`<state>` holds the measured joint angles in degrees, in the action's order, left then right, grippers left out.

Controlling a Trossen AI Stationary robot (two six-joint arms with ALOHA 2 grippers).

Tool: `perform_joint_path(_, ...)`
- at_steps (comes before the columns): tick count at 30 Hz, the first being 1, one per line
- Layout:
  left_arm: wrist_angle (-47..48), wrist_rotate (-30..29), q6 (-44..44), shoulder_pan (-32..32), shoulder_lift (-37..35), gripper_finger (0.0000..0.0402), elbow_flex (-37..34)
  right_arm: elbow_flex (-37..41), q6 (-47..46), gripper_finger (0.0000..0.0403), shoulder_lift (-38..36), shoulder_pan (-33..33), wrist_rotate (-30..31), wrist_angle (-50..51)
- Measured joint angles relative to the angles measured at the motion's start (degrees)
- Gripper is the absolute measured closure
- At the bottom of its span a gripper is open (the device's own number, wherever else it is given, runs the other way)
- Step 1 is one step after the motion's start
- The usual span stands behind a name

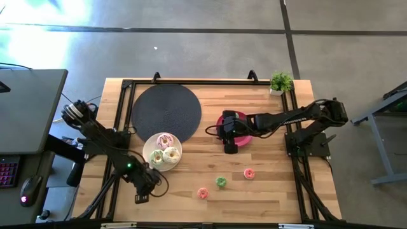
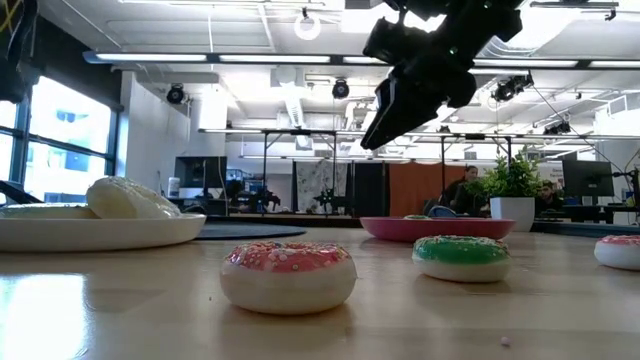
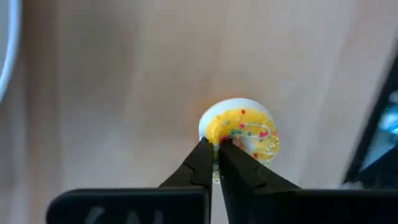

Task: Pick & Place donuts
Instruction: Put the small yellow donut on the red plate

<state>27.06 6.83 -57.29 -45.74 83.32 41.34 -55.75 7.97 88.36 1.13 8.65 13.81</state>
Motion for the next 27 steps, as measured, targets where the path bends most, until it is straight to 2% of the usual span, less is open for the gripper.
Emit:
perform_joint_path(5, -7.34, -4.27, 0.02, 1.9, -0.83, 0.0379, 0.34, -0.43, 1.6, 0.0214, 0.0, 0.0, 0.03, 0.39)
perform_joint_path(9, -6.54, -6.1, 1.8, 6.95, -0.83, 0.0394, 3.9, -3.39, 4.06, 0.0214, 0.0, 0.0, 1.02, 3.37)
perform_joint_path(14, -6.43, -14.99, 13.92, 17.37, -0.85, 0.0393, 8.45, -10.86, 3.56, 0.0214, -0.08, 0.02, 4.45, 19.89)
perform_joint_path(18, -7.85, -16.21, 26.11, 27.14, -0.85, 0.0394, 11.47, -14.21, -2.26, 0.0214, -0.09, 0.02, 5.63, 35.62)
perform_joint_path(22, -15.08, -14.95, 36.1, 37.01, 0.46, 0.0397, 12.43, -11.34, -6.29, 0.0214, -0.75, -0.04, 3.37, 46.49)
perform_joint_path(27, -27.11, -11.36, 44.15, 47.57, 5.51, 0.0398, 12.35, -1.11, -12.63, 0.0214, -5.15, 0.34, 3.07, 44.76)
